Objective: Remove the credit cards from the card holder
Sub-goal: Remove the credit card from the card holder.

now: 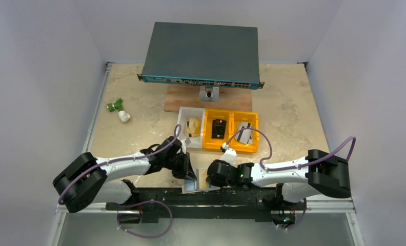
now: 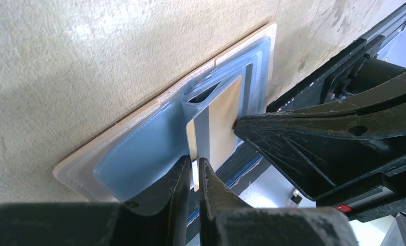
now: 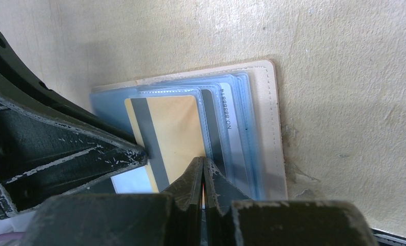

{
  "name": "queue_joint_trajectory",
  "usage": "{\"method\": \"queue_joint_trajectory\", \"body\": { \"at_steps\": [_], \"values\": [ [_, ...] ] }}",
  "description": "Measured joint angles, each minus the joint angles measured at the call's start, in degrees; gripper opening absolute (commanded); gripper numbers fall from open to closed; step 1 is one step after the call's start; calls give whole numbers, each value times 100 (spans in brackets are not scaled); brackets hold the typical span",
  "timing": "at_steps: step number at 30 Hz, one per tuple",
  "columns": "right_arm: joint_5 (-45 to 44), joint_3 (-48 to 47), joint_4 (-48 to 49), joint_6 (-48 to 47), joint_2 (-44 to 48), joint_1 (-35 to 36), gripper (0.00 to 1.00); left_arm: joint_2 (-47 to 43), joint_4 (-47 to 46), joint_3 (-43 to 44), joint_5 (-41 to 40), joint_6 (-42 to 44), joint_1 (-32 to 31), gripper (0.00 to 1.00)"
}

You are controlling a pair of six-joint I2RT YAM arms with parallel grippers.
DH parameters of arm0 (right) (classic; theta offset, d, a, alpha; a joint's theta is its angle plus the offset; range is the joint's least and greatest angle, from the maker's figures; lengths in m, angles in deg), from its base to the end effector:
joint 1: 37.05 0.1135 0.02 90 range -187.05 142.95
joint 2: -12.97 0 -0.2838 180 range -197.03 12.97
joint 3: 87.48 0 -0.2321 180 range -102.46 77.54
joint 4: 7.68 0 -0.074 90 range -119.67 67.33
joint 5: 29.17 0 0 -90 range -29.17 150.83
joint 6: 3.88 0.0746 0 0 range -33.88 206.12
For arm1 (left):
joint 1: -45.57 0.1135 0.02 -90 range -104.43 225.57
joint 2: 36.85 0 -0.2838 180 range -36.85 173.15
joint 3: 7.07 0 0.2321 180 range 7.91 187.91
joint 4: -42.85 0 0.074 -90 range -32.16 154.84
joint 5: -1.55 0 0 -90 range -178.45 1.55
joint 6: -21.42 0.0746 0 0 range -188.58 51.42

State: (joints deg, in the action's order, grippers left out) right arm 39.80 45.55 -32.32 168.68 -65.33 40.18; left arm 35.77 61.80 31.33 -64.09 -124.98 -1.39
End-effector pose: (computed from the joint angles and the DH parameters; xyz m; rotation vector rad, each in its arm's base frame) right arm 0.0794 0.2292 0.1517 0.2681 2.5875 0.6979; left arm 0.1224 -0.1761 0.1402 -0.0304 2.8587 -1.1265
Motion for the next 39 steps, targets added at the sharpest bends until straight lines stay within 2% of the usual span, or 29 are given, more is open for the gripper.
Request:
{"method": "queue_joint_trajectory", "body": {
  "at_steps": [10,16,22,39],
  "values": [
    [0,31,39,17,7,0,0,114,-417,-313,199,-175,7,10],
    [2,37,46,15,4,0,0,212,-962,-544,369,-452,52,0],
    [2,52,48,28,0,0,0,210,-1244,-717,463,-621,136,0],
    [17,153,138,116,105,-44,0,-251,-632,-737,481,-356,358,0]
  ]
}}
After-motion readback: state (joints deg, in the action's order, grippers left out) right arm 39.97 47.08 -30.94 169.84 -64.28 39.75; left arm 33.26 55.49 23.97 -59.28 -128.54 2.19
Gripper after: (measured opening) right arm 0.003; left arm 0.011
